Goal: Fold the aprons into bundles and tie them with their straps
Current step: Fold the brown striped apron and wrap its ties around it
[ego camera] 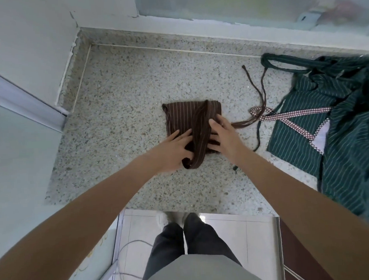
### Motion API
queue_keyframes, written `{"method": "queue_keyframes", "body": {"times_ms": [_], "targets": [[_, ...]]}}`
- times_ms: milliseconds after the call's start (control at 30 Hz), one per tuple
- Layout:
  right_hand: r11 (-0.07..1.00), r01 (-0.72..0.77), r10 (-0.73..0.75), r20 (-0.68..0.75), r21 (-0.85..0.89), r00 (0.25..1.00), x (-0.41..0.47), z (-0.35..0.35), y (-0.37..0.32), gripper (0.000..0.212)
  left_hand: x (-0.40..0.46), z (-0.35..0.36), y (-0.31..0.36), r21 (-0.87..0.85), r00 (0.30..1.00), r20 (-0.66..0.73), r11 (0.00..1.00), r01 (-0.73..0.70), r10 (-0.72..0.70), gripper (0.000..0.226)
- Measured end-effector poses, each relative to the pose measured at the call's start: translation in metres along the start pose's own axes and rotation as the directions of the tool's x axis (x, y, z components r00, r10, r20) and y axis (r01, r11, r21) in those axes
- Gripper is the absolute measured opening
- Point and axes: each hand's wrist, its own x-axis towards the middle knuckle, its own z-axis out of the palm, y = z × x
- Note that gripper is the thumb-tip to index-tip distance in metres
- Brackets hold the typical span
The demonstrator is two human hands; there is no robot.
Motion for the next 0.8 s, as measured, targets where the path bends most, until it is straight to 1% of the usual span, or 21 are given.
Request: {"method": "queue_keyframes", "body": {"times_ms": [67, 133, 167, 233, 300, 333, 367, 433, 467, 500, 533, 567, 600, 633, 667, 700, 767, 800], "targets": [[0.992, -0.096, 0.095, 0.026, 0.076, 0.995, -0.003, 0.006, 0.002, 0.043, -0.002, -0.004, 0.004, -0.006, 0.996, -0.081, 1.000, -0.024, 0.023, 0.050], [0.977, -0.160, 0.152, 0.064, 0.138, 0.986, -0.008, 0.007, 0.004, 0.043, -0.003, -0.004, 0.008, 0.036, 0.993, -0.109, 0.998, -0.043, 0.046, 0.049], [0.972, -0.154, 0.144, 0.069, 0.178, 0.987, -0.011, 0.007, 0.005, 0.046, -0.004, -0.004, 0.010, 0.040, 0.991, -0.121, 0.998, -0.048, 0.053, 0.048], [0.961, -0.096, 0.083, 0.061, 0.260, 0.995, -0.018, 0.001, 0.008, 0.053, -0.010, -0.005, 0.012, -0.005, 0.982, -0.173, 0.997, -0.078, 0.076, 0.046], [0.948, -0.052, 0.031, 0.071, 0.313, 0.997, -0.026, -0.007, 0.012, 0.058, -0.015, -0.004, 0.011, -0.065, 0.951, -0.282, 0.986, -0.153, 0.128, 0.044], [0.932, -0.041, 0.014, 0.076, 0.360, 0.997, -0.031, -0.012, 0.015, 0.057, -0.018, -0.001, 0.011, -0.092, 0.931, -0.339, 0.979, -0.179, 0.138, 0.045], [0.908, -0.032, 0.001, 0.074, 0.419, 0.997, -0.035, -0.016, 0.017, 0.056, -0.022, 0.001, 0.012, -0.121, 0.923, -0.363, 0.975, -0.185, 0.130, 0.047], [0.862, -0.015, -0.010, 0.047, 0.506, 0.999, -0.045, -0.025, 0.022, 0.054, -0.027, 0.006, 0.015, -0.150, 0.930, -0.344, 0.970, -0.191, 0.130, 0.052], [0.858, 0.003, -0.028, 0.041, 0.513, 0.999, -0.051, -0.029, 0.025, 0.056, -0.030, 0.009, 0.017, -0.176, 0.944, -0.305, 0.967, -0.185, 0.125, 0.054], [0.875, 0.018, -0.049, 0.051, 0.483, 0.998, -0.055, -0.034, 0.028, 0.061, -0.031, 0.012, 0.017, -0.212, 0.960, -0.260, 0.964, -0.159, 0.101, 0.055], [0.913, 0.022, -0.058, 0.076, 0.407, 0.995, -0.061, -0.038, 0.031, 0.070, -0.032, 0.016, 0.016, -0.247, 0.973, -0.218, 0.960, -0.129, 0.075, 0.055], [0.959, 0.019, -0.049, 0.099, 0.284, 0.994, -0.066, -0.042, 0.035, 0.077, -0.033, 0.018, 0.015, -0.295, 0.981, -0.186, 0.949, -0.106, 0.052, 0.053], [0.991, 0.014, -0.029, 0.111, 0.132, 0.993, -0.071, -0.046, 0.039, 0.080, -0.032, 0.020, 0.013, -0.362, 0.986, -0.162, 0.928, -0.088, 0.031, 0.052], [0.999, 0.017, -0.014, 0.100, -0.033, 0.995, -0.075, -0.048, 0.041, 0.078, -0.032, 0.023, 0.011, -0.447, 0.989, -0.151, 0.892, -0.070, 0.001, 0.050], [0.982, 0.027, -0.013, 0.075, -0.185, 0.997, -0.079, -0.047, 0.041, 0.072, -0.032, 0.024, 0.010, -0.526, 0.989, -0.145, 0.849, -0.047, -0.035, 0.049], [0.953, 0.040, -0.029, 0.041, -0.299, 0.999, -0.080, -0.046, 0.041, 0.062, -0.031, 0.024, 0.009, -0.576, 0.987, -0.145, 0.817, -0.027, -0.069, 0.049], [0.898, 0.088, -0.101, -0.009, -0.431, 0.995, -0.077, -0.042, 0.040, 0.039, -0.029, 0.019, 0.009, -0.600, 0.973, -0.190, 0.800, -0.007, -0.134, 0.048], [0.846, 0.119, -0.153, -0.022, -0.520, 0.988, -0.073, -0.039, 0.039, 0.028, -0.027, 0.017, 0.008, -0.602, 0.959, -0.231, 0.799, -0.008, -0.164, 0.046]]}}
